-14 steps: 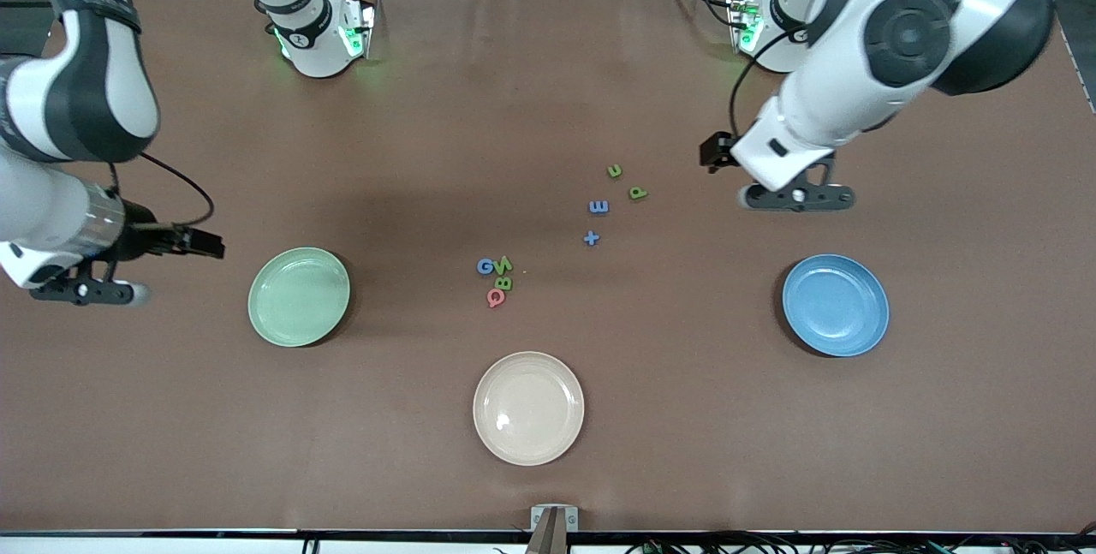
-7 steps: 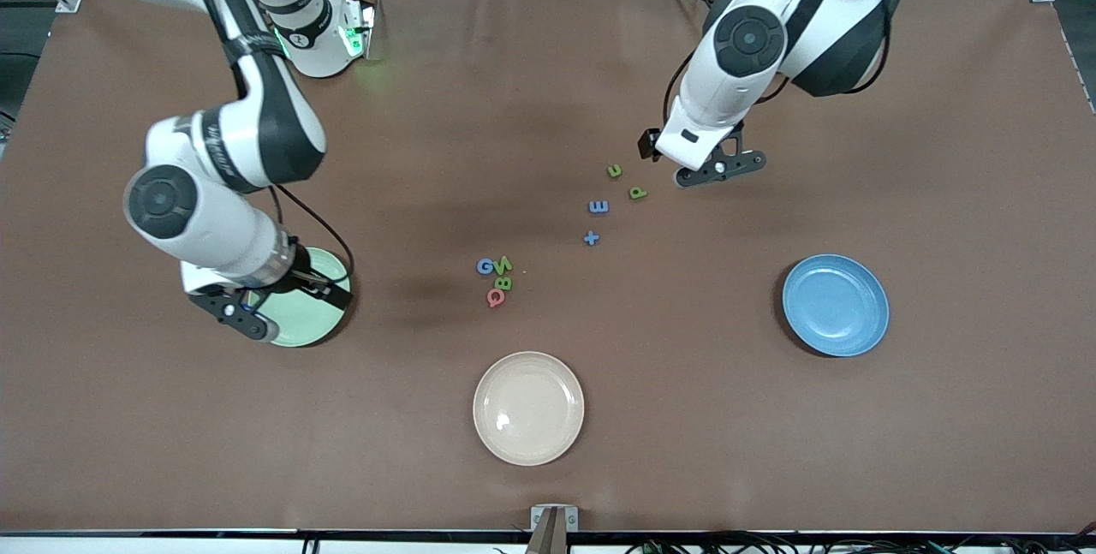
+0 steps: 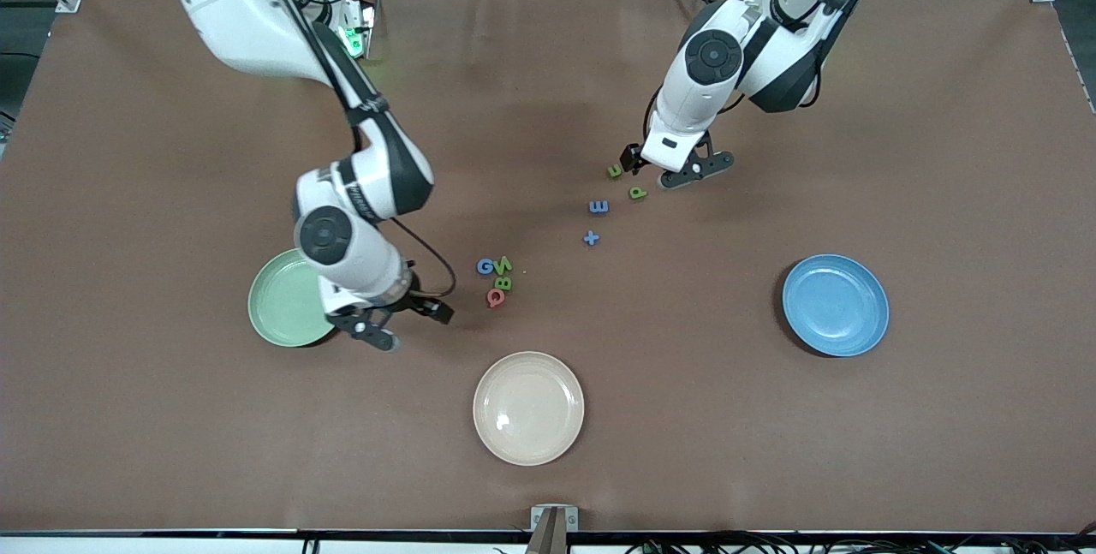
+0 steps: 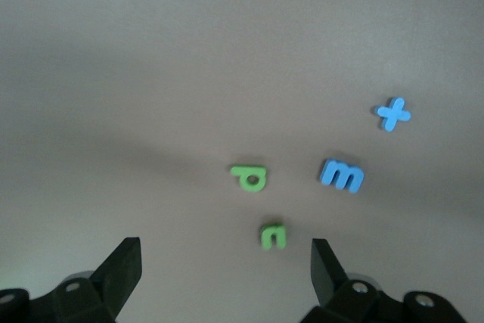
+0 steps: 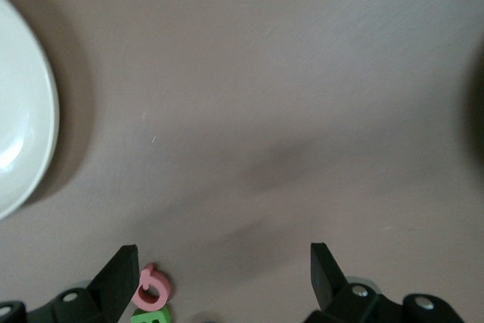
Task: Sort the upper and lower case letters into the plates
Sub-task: 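Grasp the pink letter with the right gripper while the left gripper approaches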
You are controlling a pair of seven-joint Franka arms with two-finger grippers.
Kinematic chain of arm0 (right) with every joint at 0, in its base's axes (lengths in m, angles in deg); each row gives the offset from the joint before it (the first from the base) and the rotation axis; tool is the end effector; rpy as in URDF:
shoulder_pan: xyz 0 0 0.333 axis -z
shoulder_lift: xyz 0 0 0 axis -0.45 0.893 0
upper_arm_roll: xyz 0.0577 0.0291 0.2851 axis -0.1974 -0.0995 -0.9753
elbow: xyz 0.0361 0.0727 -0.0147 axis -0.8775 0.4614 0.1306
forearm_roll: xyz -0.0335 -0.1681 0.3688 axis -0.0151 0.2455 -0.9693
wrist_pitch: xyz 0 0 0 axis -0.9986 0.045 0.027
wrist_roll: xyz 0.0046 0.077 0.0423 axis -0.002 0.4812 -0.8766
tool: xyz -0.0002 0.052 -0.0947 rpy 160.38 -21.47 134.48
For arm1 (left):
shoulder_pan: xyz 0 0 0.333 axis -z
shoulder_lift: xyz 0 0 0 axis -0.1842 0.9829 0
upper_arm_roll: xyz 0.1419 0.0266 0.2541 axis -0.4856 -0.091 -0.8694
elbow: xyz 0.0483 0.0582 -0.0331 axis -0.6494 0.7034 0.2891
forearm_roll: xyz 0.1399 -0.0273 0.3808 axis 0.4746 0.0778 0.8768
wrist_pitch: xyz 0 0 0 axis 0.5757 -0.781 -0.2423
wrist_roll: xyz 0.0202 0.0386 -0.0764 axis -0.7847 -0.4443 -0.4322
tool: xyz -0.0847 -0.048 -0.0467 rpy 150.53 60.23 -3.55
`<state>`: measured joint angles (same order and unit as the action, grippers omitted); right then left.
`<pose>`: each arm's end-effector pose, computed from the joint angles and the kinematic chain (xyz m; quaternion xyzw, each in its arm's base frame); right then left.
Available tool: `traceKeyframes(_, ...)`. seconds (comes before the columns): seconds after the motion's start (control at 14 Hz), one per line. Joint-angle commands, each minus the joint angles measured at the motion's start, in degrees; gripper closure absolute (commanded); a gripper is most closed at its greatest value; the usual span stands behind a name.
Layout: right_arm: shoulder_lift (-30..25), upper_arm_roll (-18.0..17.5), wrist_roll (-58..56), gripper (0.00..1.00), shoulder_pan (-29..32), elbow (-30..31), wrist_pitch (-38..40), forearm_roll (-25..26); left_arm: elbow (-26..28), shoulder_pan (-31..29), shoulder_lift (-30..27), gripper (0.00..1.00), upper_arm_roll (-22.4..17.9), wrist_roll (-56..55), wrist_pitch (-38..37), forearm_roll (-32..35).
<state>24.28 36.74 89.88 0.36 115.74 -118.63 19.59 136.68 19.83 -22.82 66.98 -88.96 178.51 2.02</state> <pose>0.6221 0.3043 0.2187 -0.9765 0.2105 0.0014 0.0452 0.3863 -0.3336 0.2460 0.9816 0.1823 -0.0494 0.0289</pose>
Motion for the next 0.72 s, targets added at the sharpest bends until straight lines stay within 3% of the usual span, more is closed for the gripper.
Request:
traceKeyframes(0.0, 2.14, 0.95, 1.88, 0.01, -2.27, -2.71, 0.75, -0.24, 1.23, 0.71, 3.65, 0.02, -0.06, -1.85, 5.4, 2.03)
traceKeyframes(0.5, 9.69, 0.95, 11.11, 0.05, -6.4, -8.94, 0.75, 2.57, -4.56, 0.98, 16.14, 0.02, 0.11, -26.51, 8.48, 30.74)
traceKeyframes(0.64, 11.54, 1.04, 12.52, 0.06, -7.19, -10.79, 0.75, 2.83, -6.41, 0.98, 18.43, 0.02, 0.03, -29.44, 8.39, 33.94)
